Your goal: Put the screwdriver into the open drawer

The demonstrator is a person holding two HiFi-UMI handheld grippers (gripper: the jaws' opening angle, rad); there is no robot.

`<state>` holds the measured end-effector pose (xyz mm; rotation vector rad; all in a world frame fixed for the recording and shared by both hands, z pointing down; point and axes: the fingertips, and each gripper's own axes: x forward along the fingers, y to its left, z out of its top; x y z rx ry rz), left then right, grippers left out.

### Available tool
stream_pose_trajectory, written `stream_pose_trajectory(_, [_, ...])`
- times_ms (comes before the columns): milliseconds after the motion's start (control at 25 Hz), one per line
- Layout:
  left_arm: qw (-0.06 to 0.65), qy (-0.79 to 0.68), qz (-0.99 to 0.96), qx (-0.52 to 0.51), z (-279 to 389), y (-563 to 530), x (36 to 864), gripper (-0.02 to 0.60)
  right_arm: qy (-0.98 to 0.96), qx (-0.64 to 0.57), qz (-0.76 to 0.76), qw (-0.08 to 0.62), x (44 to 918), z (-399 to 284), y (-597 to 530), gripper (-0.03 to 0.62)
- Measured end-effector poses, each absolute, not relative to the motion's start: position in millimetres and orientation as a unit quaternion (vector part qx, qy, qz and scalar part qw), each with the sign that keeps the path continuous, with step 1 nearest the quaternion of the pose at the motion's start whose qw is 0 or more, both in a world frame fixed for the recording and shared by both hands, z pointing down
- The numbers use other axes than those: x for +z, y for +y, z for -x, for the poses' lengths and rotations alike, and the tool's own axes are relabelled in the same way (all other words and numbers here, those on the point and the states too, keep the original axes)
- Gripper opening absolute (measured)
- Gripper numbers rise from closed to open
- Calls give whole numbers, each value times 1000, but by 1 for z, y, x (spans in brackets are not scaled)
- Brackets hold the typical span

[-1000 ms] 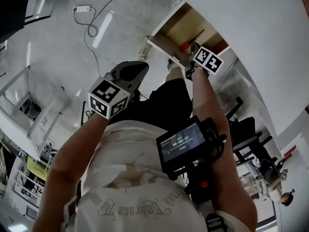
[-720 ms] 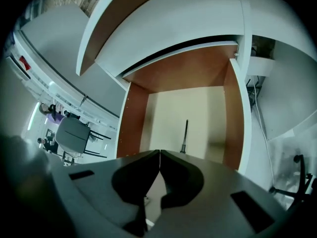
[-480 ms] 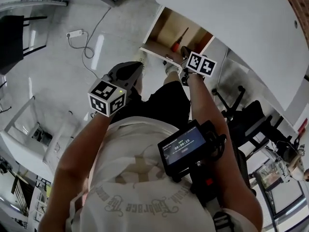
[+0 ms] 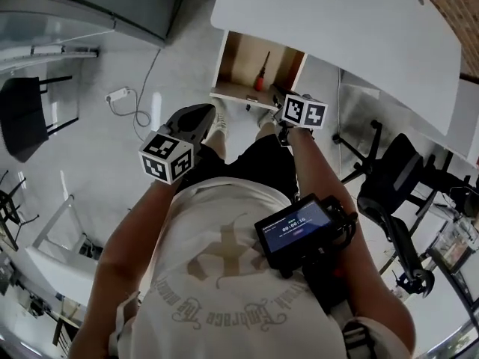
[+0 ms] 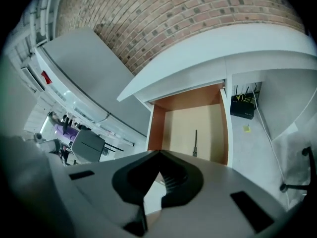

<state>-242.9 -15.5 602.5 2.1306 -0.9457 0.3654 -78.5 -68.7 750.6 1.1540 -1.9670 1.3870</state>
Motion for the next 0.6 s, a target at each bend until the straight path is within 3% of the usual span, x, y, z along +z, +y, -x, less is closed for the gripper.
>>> stream_pose_trajectory(600, [342,-357,-860,124,231,-45,549,20,-767,429,-450,156,631,60,-70,21])
